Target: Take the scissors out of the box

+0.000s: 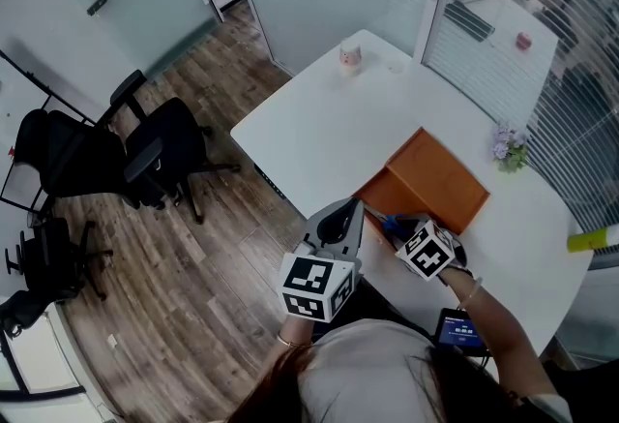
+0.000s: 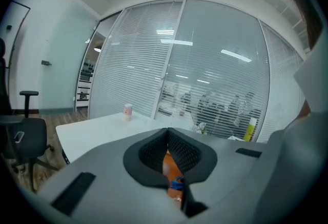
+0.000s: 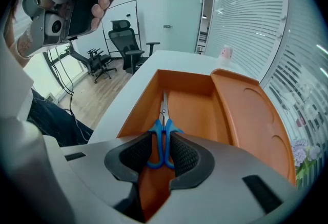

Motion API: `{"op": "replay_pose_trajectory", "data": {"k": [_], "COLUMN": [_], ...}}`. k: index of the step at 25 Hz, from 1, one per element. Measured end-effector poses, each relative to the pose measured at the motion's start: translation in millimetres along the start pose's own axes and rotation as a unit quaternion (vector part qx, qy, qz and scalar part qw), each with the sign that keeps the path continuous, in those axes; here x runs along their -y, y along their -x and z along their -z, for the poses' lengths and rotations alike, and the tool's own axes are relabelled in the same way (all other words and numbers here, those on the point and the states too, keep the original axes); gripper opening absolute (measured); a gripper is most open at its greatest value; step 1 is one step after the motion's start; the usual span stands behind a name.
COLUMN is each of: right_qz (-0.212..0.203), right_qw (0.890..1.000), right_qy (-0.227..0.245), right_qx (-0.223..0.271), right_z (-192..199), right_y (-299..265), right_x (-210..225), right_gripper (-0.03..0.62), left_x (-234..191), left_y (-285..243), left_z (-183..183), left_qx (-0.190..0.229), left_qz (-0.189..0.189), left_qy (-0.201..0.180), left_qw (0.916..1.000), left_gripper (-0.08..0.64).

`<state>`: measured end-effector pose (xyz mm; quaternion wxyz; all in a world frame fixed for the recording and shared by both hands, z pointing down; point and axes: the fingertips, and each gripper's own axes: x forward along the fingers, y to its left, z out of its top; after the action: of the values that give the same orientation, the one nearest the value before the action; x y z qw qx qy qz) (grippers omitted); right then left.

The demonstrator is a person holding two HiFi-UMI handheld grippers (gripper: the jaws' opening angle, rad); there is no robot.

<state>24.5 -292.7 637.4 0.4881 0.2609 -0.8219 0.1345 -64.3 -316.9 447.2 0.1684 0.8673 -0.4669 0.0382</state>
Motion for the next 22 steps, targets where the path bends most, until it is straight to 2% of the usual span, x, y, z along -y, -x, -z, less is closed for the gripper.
{"op": "replay_pose_trajectory", "data": {"k": [12,22], "right_qz": [-0.005,-0.018], "right_qw": [0.999,0.999], "right_qy": [-0.006,-0.026], "right_qx": [-0.044,-0.044], "right_z": [8.1,10.1], "right_y": [-10.4,-12.4], "right_x": [3.0,7.0], "right_gripper": [0.133,0.112], "left_x": [-7.1,-9.0], "left_y": [-3.2,-2.2], "left_z": [2.3,2.7], "left_qx": [-0.005,-0.005], "left_qz": [0.003,0.006], "left_qy": [0.006,0.011], "left_qw": [1.0,0.9999], "left_gripper": [0.018,0.018]}}
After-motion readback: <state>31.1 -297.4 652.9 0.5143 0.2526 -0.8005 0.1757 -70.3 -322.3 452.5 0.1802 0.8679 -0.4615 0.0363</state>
